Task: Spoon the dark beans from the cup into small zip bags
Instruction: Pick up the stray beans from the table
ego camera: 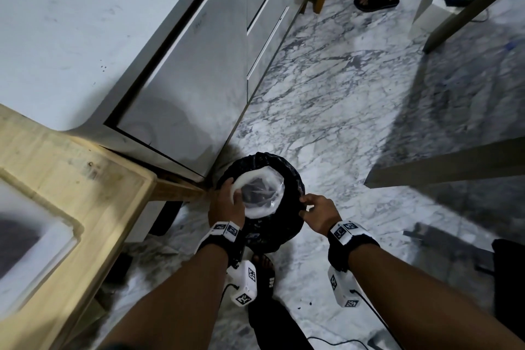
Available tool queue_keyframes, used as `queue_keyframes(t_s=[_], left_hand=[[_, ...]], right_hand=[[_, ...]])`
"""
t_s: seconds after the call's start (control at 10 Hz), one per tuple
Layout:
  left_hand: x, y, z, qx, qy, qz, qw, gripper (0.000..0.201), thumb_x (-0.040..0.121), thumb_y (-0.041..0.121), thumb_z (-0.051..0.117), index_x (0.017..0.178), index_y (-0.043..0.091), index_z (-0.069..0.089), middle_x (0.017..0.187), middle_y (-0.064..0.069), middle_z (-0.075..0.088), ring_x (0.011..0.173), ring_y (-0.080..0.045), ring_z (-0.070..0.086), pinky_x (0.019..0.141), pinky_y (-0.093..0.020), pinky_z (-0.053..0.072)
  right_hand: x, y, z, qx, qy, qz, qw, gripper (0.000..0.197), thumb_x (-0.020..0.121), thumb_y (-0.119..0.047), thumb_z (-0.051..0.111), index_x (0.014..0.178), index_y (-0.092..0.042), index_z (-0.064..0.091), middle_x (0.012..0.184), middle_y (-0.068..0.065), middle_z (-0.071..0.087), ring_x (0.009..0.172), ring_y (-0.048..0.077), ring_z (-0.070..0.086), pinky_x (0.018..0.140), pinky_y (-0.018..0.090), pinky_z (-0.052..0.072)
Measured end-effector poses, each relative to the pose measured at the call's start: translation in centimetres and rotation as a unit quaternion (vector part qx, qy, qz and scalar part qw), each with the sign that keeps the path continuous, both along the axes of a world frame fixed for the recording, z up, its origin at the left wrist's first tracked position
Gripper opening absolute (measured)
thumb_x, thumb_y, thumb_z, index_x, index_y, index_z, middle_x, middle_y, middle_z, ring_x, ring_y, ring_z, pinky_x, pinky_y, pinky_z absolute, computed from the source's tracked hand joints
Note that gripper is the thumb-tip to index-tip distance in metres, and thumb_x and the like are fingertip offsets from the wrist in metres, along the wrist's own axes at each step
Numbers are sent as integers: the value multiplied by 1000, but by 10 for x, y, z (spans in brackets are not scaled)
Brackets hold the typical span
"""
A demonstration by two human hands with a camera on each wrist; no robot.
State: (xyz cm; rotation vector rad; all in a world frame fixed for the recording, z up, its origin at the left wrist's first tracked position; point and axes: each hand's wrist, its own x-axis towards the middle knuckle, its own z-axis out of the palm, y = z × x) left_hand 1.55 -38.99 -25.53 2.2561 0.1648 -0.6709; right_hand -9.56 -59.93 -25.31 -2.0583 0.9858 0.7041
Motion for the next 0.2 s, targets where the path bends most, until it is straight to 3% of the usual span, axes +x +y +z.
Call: queue_keyframes(t_s=[0.1,0.2], left_hand=[[1,-4,1,13,36,-22,999,46,97,35,52,141,22,47,133,-16,55,117,-33,56,96,-41,48],[2,-3,1,14,50,-27,998,47,97,39,51,141,23,47,135,-16,54,121,-33,54,100,-45,47]], right_hand=[[-7,-11,3,0,2,-11,1000,35,83,-20,72,117,-20,70,117,6,72,102,23,68,84,20,46],[-5,-17,8,-7,-8,-12,1000,36,85,-22,73,120,-18,69,122,3,70,113,22,64,93,23,45]])
